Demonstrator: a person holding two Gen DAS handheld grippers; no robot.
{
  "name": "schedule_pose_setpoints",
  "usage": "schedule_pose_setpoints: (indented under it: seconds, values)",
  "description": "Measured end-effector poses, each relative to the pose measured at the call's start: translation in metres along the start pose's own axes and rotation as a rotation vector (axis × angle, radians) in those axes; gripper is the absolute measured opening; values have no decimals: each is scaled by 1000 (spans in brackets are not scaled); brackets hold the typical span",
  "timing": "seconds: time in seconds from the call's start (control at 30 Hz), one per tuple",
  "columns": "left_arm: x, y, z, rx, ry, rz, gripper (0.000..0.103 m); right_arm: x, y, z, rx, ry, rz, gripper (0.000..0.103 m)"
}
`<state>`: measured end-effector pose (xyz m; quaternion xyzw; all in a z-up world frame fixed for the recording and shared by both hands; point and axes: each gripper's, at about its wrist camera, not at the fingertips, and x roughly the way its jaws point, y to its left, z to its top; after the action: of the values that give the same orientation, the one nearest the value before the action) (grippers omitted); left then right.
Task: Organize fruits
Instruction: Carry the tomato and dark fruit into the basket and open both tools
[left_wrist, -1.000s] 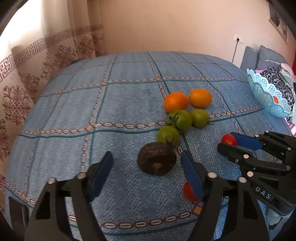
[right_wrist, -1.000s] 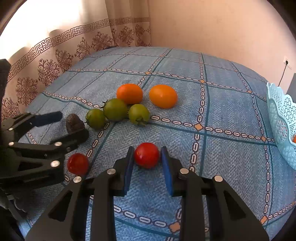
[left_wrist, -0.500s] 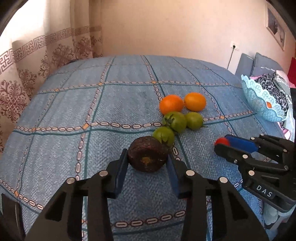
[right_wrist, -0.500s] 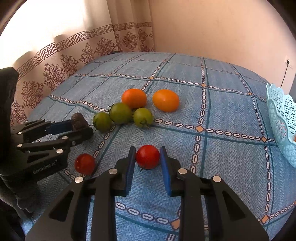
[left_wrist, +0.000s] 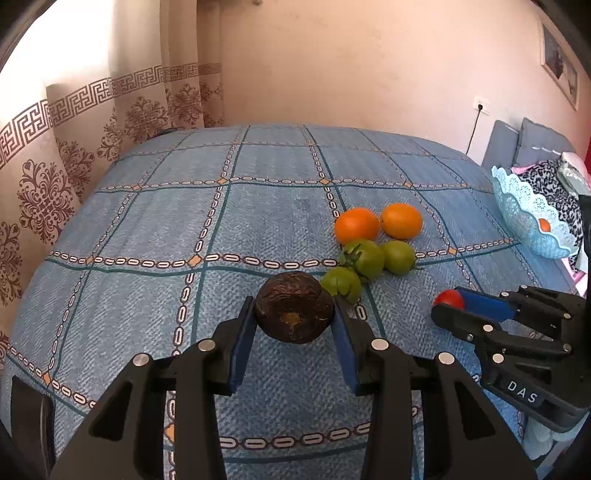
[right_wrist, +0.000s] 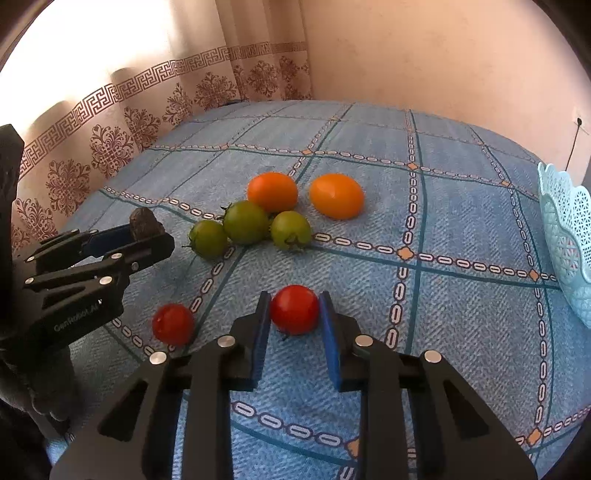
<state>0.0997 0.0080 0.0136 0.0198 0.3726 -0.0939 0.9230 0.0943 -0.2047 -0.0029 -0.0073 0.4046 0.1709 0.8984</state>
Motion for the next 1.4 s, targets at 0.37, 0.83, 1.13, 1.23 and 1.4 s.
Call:
schedule_pose_setpoints:
  seconds: [0.37,0.83,1.13,1.23,1.4]
  values:
    - [-23,-25,17,39,-53,2,40,-40,-24,10,79,-102,-13,27]
    - [-31,-98,58,141,-102,-76,41,-104,-115,14,234,-226,-183,27]
    - [-25,-153,81,203,-119,-142,41,-123,-175,7,348,-265,-288,27]
    - [-21,-170,87,221,-122,-165,41,-124,-194,0,381,-263,-327,27]
    - [-10,-198,95,242,-110,-209,41,-122,-210,-6,408,-268,-357,27]
